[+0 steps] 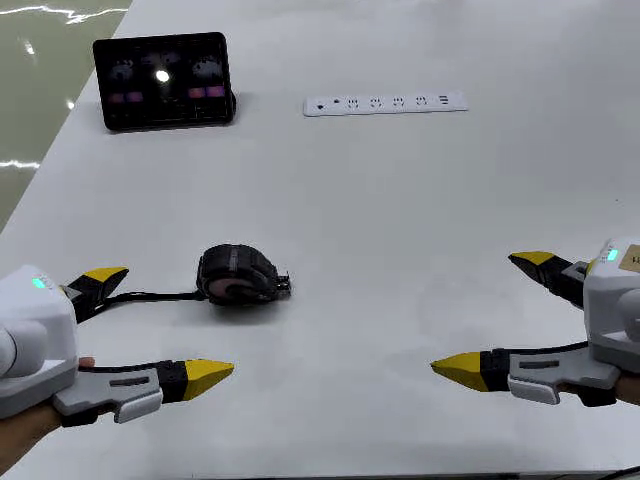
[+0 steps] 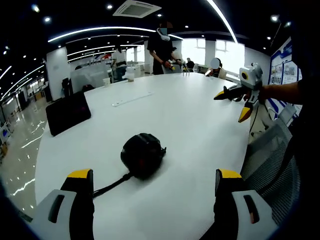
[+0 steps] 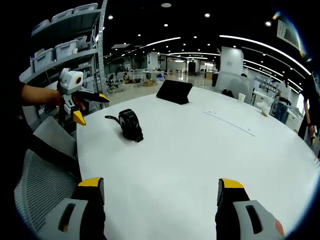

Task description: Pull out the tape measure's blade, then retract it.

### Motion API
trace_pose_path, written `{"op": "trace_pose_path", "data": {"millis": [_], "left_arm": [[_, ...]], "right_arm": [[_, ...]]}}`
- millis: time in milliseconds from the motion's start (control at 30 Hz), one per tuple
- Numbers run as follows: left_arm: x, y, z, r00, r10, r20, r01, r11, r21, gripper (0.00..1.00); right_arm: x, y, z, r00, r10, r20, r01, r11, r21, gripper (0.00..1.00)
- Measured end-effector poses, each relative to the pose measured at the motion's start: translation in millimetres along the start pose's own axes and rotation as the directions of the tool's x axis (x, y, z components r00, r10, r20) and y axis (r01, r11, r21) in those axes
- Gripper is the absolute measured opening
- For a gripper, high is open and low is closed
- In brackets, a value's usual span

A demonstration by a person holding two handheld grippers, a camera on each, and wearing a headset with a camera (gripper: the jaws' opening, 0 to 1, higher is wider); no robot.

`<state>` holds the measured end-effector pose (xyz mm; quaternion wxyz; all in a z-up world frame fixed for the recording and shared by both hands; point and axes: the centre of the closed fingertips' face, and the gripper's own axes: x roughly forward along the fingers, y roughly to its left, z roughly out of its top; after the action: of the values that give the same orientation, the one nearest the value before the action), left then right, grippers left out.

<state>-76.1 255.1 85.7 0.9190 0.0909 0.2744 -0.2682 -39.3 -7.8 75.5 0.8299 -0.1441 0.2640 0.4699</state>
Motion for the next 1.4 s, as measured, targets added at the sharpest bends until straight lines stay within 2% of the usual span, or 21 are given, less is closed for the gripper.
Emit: {"op": "trace_pose_path", "data": {"millis": [233, 367, 600, 867, 1033, 1233, 1400], "left_arm": [[5.9, 3.6, -0.5, 0.999, -0.032, -0.031, 0.033, 0.999, 0.021, 0.98], [9.9, 5.6, -1.8, 0.997, -0.057, -0.053, 0.059, 0.997, 0.04, 0.97], [16.6, 11.5, 0.3, 0.9939, -0.084, -0.071, 0.089, 0.993, 0.072, 0.95], [25.1, 18.1, 1.4, 0.9889, -0.109, -0.101, 0.12, 0.986, 0.116, 0.9], [30.3, 22.1, 3.1, 0.9855, -0.126, -0.113, 0.142, 0.979, 0.143, 0.83], [36.8, 27.1, 4.4, 0.9806, -0.147, -0.129, 0.168, 0.971, 0.169, 0.78], [43.1, 29.0, 4.0, 0.9736, -0.173, -0.149, 0.2, 0.962, 0.188, 0.71]], "right_arm": [[11.7, -2.2, 2.2, 0.9996, 0.023, -0.014, -0.023, 0.999, -0.028, 0.94], [19.7, -2.2, 4.1, 0.9986, 0.048, -0.023, -0.049, 0.998, -0.05, 0.89], [36.0, -0.4, 12.0, 0.9941, 0.105, -0.027, -0.108, 0.988, -0.112, 0.82], [55.1, -2.3, 21.4, 0.9901, 0.135, -0.038, -0.139, 0.978, -0.156, 0.79], [67.1, -2.8, 26.0, 0.987, 0.155, -0.042, -0.16, 0.971, -0.178, 0.76], [82.2, -1.4, 30.3, 0.9793, 0.197, -0.048, -0.202, 0.957, -0.207, 0.7], [95.4, 1.0, 35.4, 0.9717, 0.228, -0.061, -0.236, 0.936, -0.26, 0.66]]}}
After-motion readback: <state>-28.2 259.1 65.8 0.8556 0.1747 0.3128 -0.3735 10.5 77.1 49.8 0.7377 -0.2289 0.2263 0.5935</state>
